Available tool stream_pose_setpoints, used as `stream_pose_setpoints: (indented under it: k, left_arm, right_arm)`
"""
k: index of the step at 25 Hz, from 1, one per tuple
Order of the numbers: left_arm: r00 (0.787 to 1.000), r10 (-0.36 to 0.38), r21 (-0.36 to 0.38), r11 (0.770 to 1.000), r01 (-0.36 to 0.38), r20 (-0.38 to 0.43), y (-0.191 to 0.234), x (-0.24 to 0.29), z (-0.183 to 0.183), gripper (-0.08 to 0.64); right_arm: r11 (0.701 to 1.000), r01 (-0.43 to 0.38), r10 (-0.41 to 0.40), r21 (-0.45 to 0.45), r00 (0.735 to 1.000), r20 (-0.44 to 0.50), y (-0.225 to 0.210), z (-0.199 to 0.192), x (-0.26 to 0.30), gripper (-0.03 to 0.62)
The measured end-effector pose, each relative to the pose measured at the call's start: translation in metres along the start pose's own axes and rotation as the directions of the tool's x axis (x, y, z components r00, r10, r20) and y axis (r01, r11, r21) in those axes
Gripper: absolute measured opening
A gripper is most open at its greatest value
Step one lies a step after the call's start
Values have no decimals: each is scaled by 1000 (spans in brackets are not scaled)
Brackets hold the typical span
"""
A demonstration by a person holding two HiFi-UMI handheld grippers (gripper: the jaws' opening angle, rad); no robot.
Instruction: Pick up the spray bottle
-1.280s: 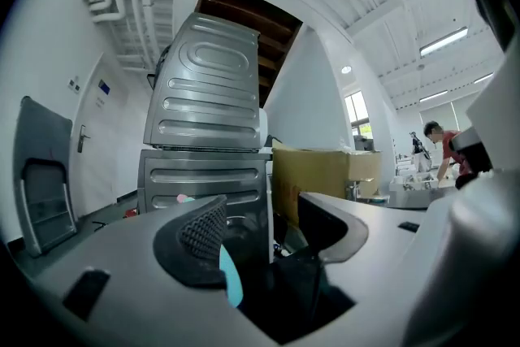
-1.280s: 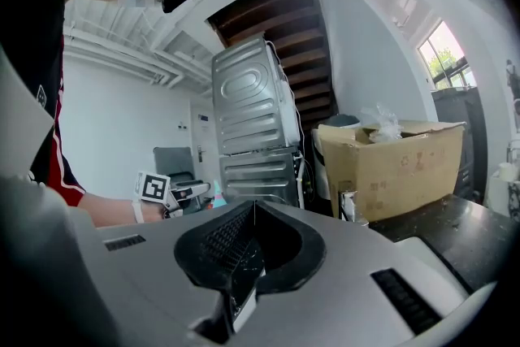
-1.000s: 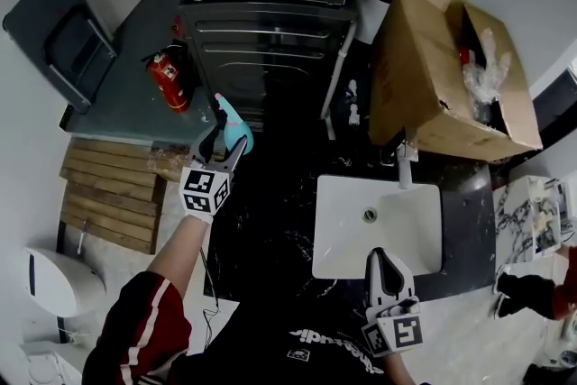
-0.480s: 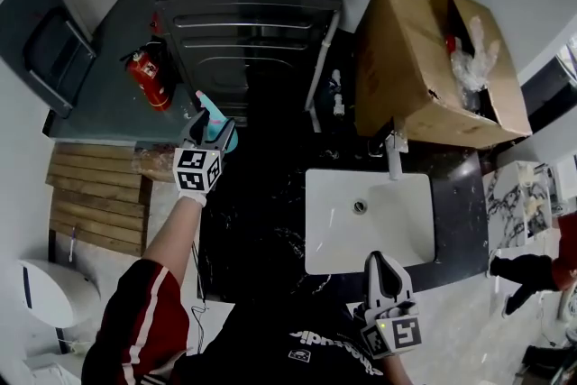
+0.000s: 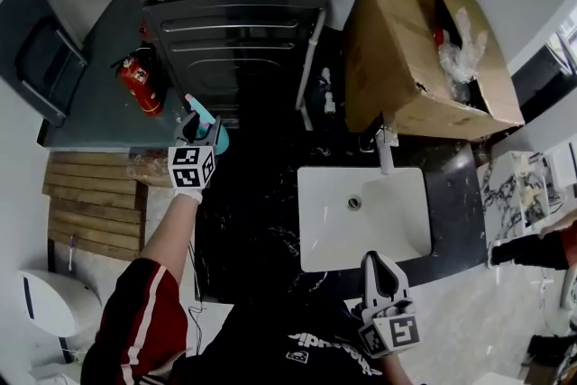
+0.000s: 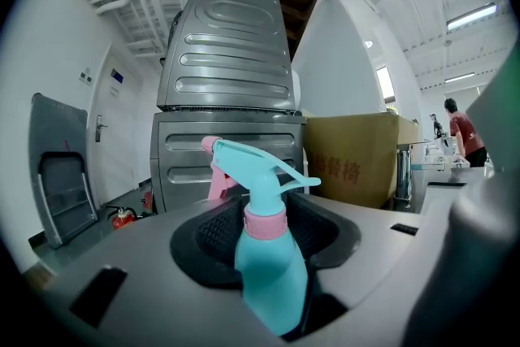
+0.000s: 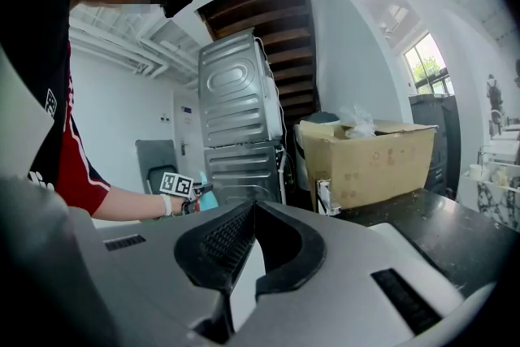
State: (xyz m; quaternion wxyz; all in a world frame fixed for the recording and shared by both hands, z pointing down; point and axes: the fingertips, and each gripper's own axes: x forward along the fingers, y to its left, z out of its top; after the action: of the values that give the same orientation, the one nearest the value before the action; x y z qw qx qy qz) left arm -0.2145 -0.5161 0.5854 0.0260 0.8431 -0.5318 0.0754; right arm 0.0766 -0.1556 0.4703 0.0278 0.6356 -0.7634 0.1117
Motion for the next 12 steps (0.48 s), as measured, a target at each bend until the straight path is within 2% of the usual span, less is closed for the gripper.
stream_pose_setpoints:
  k: [12]
  left_arm:
    - [1000, 0, 9, 1000, 0, 24, -5, -8, 13, 164]
  right_arm:
    - [1000, -22, 22, 7, 1000, -18, 0, -5, -1, 38]
